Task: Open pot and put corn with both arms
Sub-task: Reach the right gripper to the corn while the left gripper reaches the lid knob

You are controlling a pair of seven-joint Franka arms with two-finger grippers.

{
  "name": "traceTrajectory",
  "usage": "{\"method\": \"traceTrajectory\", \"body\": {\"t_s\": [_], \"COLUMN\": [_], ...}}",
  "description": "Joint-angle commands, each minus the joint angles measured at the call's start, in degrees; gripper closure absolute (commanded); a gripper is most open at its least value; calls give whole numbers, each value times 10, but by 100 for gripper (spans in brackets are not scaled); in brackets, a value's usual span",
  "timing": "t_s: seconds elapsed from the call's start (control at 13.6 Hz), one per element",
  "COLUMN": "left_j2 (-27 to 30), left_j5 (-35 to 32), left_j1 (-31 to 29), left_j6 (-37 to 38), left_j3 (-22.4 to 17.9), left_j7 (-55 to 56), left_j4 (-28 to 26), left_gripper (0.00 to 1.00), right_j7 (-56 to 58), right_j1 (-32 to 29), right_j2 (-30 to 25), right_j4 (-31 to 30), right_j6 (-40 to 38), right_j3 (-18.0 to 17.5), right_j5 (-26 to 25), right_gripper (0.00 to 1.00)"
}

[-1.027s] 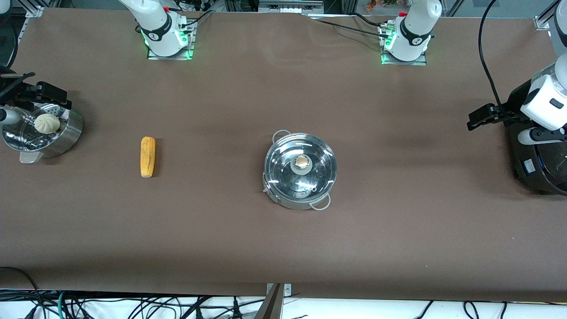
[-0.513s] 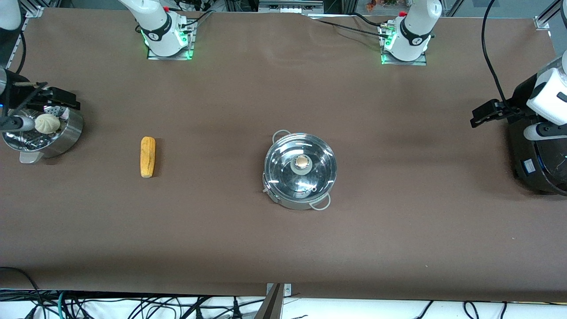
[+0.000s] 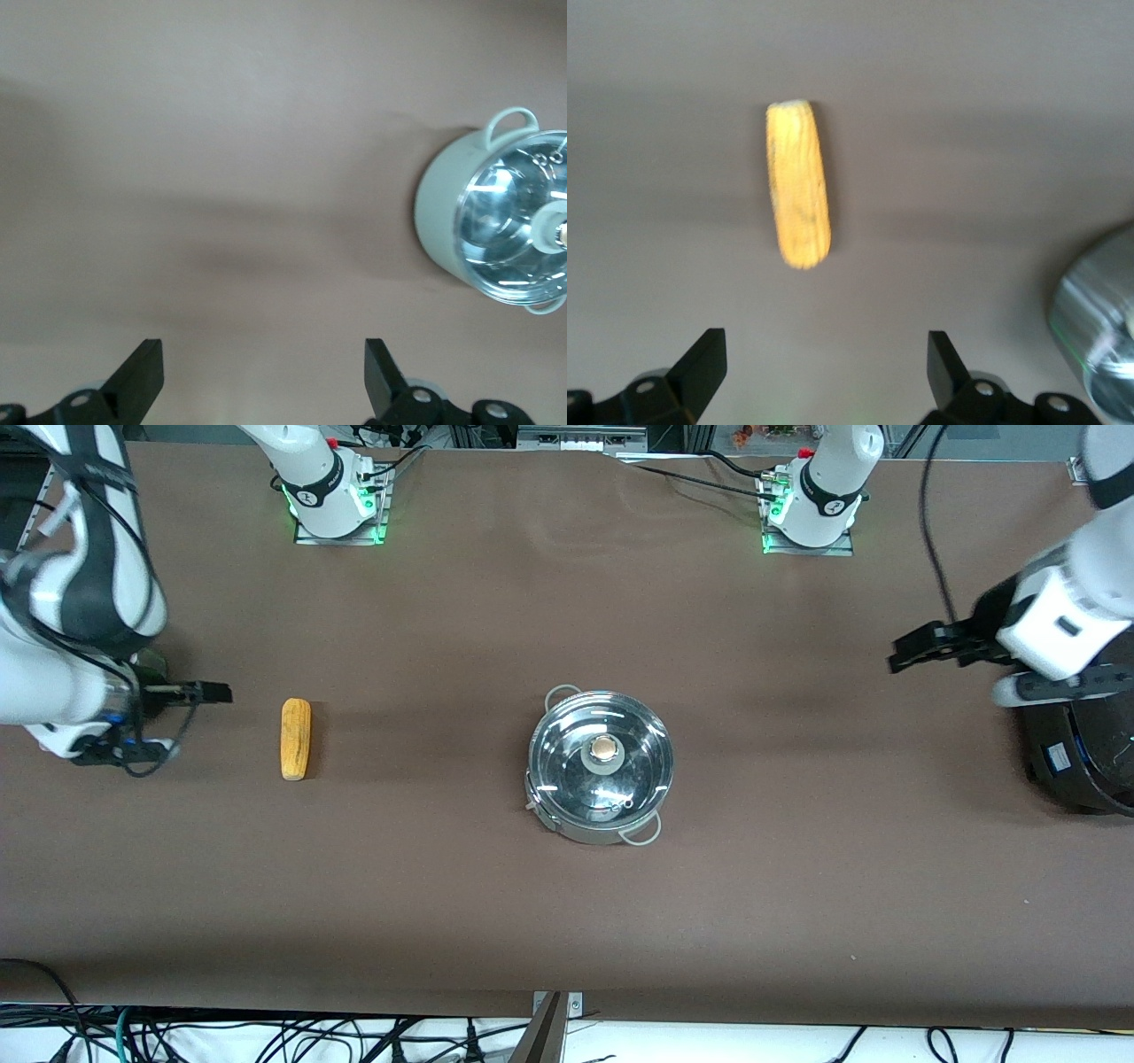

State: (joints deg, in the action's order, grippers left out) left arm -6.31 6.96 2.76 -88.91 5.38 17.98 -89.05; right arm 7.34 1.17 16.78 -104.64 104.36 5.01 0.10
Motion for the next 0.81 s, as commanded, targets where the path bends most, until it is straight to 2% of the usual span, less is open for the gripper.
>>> {"method": "traceTrajectory", "body": {"t_s": [0.0,0.22,0.51,0.73], "left_j2": [-85,-168,-250,-298], "left_j5": [5,4,5,2], "left_j1": [81,162,224,255], "left_j6": [5,-6,-137,-161], "left_j3": [-2,-4,-3,-5], "left_j7": [109,172,235,269], "left_j4": [90,153,167,199], "left_gripper": [0,0,0,0], "right_j7": [-30,-102,-103,-102], "right_j1": [1,3,3,5], "right_j2": [-22,1,38,69], "right_j4": [-115,-147,-181,-195], "right_j6": [141,214,303,339], "right_j3": [-4,-38,-39,-39], "right_j5": [2,3,3,3], "right_gripper": [0,0,0,0]}}
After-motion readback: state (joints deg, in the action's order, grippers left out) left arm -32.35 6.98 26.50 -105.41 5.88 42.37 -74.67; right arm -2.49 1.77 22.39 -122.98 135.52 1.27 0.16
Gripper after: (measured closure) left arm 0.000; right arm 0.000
